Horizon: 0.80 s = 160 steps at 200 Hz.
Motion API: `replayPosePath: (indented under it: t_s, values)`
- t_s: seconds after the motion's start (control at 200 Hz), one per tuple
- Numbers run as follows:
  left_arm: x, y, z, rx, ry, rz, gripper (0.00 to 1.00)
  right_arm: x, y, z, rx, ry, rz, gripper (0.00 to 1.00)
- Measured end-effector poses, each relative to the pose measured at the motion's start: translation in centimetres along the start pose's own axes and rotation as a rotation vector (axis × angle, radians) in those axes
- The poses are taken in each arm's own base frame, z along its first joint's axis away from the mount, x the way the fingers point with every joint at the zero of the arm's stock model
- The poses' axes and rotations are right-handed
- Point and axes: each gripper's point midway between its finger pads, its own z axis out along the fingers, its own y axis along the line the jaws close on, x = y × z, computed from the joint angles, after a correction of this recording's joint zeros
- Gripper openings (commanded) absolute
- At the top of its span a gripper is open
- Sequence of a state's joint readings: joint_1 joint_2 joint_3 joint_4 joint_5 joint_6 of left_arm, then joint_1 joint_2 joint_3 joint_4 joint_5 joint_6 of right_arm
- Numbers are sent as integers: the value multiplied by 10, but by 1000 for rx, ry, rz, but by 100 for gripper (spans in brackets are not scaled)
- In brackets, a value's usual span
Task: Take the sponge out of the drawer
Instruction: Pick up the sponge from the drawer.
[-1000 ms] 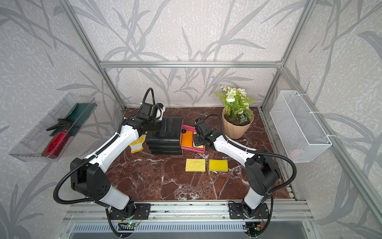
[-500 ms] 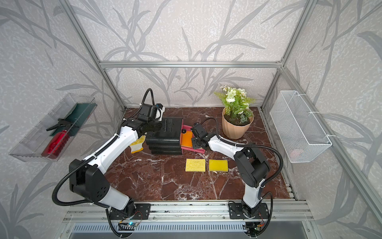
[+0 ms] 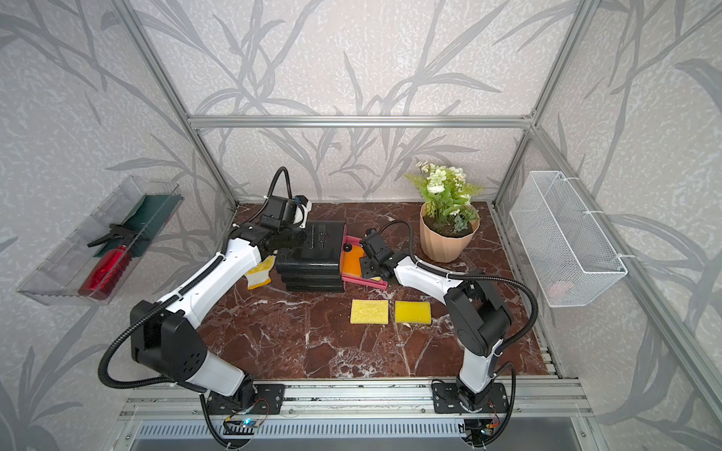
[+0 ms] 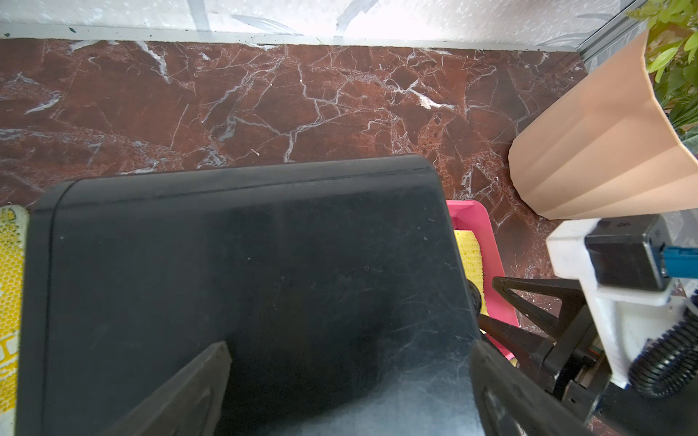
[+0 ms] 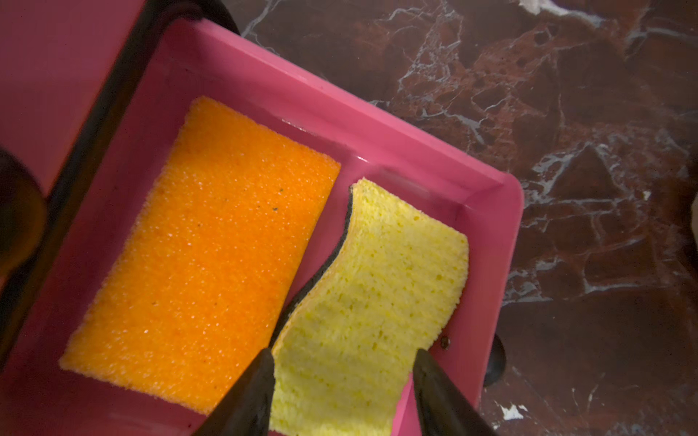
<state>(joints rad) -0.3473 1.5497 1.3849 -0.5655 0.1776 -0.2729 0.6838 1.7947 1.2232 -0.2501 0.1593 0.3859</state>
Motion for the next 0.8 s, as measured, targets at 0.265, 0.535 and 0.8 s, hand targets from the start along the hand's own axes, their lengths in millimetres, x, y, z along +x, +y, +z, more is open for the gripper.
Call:
replayPosePath:
  t_s: [0.265,0.535,0.8]
  values:
    - [0,0,0,0,0,0,99,3,0,1,1,11,10,59]
    - [0,0,0,0,0,0,98,9,1,9,-1,37,13,60]
    - [0,0,0,0,0,0,98,10,9,14,-19,46,23,62]
